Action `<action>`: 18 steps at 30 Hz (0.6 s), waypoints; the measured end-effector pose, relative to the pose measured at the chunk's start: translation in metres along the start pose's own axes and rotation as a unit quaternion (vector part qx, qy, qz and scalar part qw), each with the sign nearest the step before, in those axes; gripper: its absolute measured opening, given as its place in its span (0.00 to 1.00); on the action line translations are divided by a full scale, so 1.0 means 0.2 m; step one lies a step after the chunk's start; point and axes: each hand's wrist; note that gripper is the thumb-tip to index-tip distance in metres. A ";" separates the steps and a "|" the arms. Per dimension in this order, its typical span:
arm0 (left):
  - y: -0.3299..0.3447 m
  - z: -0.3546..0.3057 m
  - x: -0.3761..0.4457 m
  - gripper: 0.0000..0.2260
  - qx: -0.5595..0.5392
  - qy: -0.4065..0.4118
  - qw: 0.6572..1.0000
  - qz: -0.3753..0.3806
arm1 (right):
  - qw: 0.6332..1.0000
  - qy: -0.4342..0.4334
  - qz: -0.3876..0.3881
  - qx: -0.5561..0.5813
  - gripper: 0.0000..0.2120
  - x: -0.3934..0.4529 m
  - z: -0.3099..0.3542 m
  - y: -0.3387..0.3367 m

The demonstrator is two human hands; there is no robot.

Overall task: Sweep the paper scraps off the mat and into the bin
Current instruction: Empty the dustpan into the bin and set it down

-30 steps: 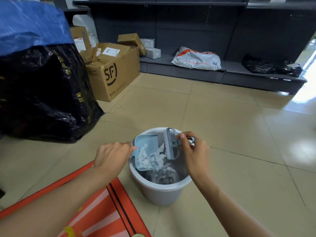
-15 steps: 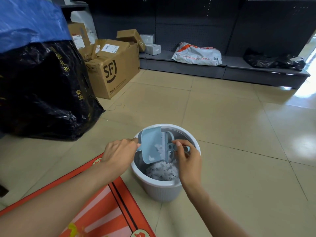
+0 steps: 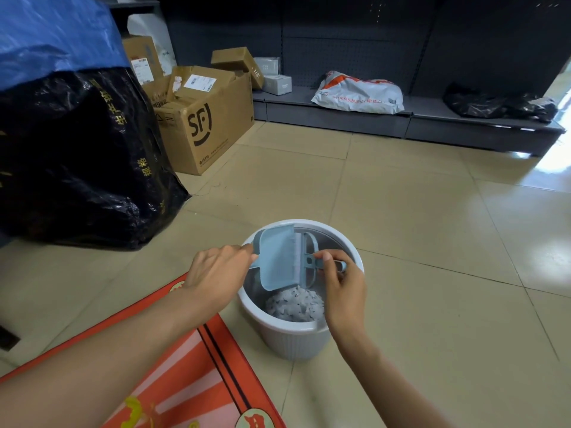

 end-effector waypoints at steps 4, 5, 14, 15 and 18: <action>-0.02 0.06 0.00 0.13 -0.011 -0.010 0.999 -0.046 | 0.998 0.037 -0.043 0.010 0.11 0.06 -0.04 -0.03; -0.02 0.07 0.00 0.14 -0.019 -0.014 0.998 -0.061 | 0.997 0.049 -0.045 0.025 0.12 0.07 -0.03 -0.04; 0.02 0.08 0.01 0.15 0.029 -0.049 0.998 -0.039 | 0.975 0.084 -0.048 0.201 0.10 0.10 0.01 -0.07; 0.02 0.09 0.00 0.15 0.025 -0.052 0.997 -0.043 | 0.976 0.082 -0.054 0.196 0.09 0.10 0.01 -0.07; 0.02 0.09 -0.01 0.17 0.013 -0.047 0.997 -0.065 | 0.978 0.081 -0.076 0.178 0.09 0.11 0.00 -0.06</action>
Point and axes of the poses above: each hand's wrist, its own x-axis towards the middle knuckle, its own y-axis out of the palm, z = x × y, and after that the axes turned 5 degrees about y, right-handed
